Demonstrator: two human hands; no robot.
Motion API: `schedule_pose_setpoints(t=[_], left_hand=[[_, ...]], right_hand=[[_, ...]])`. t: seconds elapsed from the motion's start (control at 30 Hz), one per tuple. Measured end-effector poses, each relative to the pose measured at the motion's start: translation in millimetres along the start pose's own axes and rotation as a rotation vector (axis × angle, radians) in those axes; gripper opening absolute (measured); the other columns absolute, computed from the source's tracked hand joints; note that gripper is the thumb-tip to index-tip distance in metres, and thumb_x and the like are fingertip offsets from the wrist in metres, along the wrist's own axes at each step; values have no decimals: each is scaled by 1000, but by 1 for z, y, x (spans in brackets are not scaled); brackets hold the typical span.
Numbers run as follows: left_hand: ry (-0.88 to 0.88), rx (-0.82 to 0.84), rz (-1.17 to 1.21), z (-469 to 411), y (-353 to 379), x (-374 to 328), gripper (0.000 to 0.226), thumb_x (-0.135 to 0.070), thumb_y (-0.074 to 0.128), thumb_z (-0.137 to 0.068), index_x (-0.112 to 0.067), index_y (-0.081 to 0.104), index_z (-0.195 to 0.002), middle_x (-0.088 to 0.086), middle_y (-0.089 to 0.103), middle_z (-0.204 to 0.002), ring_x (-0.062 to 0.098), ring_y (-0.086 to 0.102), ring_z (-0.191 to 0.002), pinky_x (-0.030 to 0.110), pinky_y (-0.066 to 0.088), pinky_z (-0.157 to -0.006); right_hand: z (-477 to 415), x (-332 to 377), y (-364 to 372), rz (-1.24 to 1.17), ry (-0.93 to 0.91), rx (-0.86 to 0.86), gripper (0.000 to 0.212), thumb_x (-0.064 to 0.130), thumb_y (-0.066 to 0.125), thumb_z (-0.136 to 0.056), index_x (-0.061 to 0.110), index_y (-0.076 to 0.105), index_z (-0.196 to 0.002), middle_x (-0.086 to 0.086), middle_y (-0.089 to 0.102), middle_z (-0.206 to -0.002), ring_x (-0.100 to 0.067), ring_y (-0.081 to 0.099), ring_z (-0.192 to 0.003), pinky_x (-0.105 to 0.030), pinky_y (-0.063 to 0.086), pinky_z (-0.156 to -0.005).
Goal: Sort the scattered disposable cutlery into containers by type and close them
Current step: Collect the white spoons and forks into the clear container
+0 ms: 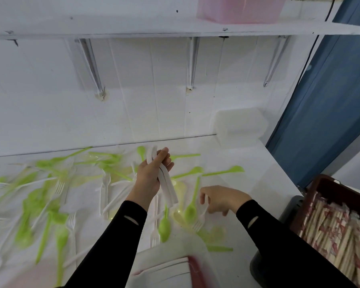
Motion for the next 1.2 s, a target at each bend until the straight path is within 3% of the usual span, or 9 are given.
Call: schedule_pose_setpoints(t=[0.13, 0.3, 0.4, 0.5, 0.6, 0.7, 0.9, 1.03, 1.2], left_hand=[[-82, 68, 3, 0, 7, 10, 14, -23, 70, -89, -11, 68, -96, 1, 71, -91, 15, 72, -85, 39, 54, -91], [-70, 89, 18, 1, 10, 9, 16, -23, 70, -87, -13, 66, -99, 4, 70, -100, 20, 71, -94, 41, 53, -93], [-31, 59, 63, -2, 4, 5, 14, -22, 69, -89, -12, 65, -97, 6, 70, -100, 20, 72, -90, 38, 55, -88], [-17, 17, 101, -4, 1, 5, 17, -23, 68, -90, -8, 64, -97, 5, 72, -89, 18, 73, -84, 33, 56, -82], [-42, 68, 39, -4, 8, 11, 18, -22, 69, -87, -8, 66, -97, 5, 72, -92, 19, 72, -89, 36, 55, -85], [-98, 168, -72, 1, 22, 24, 35, -22, 75, -74, -10, 65, -105, 8, 69, -99, 22, 69, -93, 37, 53, -85], [-175, 226, -126, 11, 34, 41, 45, -28, 71, -80, 4, 64, -111, 13, 67, -94, 23, 68, -80, 29, 57, -68], [-160, 204, -111, 8, 30, 40, 23, -27, 66, -89, -5, 69, -93, 10, 68, -87, 22, 67, -71, 30, 58, -67], [-138, 154, -89, 9, 28, 37, 22, -26, 64, -92, -5, 70, -87, 10, 71, -87, 21, 70, -77, 30, 58, -73]], right_hand=[[0, 8, -1, 123, -2, 0, 33, 6, 71, -82, 18, 65, -112, 4, 54, -101, -17, 57, -80, -25, 47, -60], [2, -9, -28, 210, 77, -166, 20, 26, 76, -81, 27, 73, -101, 7, 68, -116, -17, 62, -107, -27, 39, -79], [6, -27, -46, 101, 120, -250, 15, 26, 75, -82, 27, 72, -96, 7, 68, -107, -16, 63, -102, -27, 42, -79], [5, -36, -55, -99, 88, -337, 11, 24, 74, -83, 27, 65, -81, 7, 63, -90, -12, 59, -83, -24, 46, -74], [9, -21, -64, -597, -74, -438, 11, 16, 76, -83, 15, 65, -87, -1, 67, -77, -13, 60, -66, -22, 46, -61], [20, 10, -72, -954, -293, -450, 15, 16, 73, -88, 12, 66, -101, -10, 74, -85, -24, 70, -68, -28, 53, -63], [24, 37, -71, -826, -422, -498, 18, 24, 73, -87, 25, 70, -106, -5, 73, -88, -20, 68, -61, -26, 52, -61], [22, 38, -69, -876, -426, -451, 19, 20, 66, -93, 25, 68, -111, -1, 75, -92, -18, 72, -73, -26, 55, -63], [19, 32, -69, -935, -383, -517, 15, 16, 59, -97, 25, 67, -107, -4, 72, -91, -18, 73, -79, -35, 61, -68]])
Point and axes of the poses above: each hand's wrist, its own z-axis away from the middle knuckle, its own y-axis out of the palm, x = y × z, the point moved 10 cm from there along -z, towards the middle knuckle
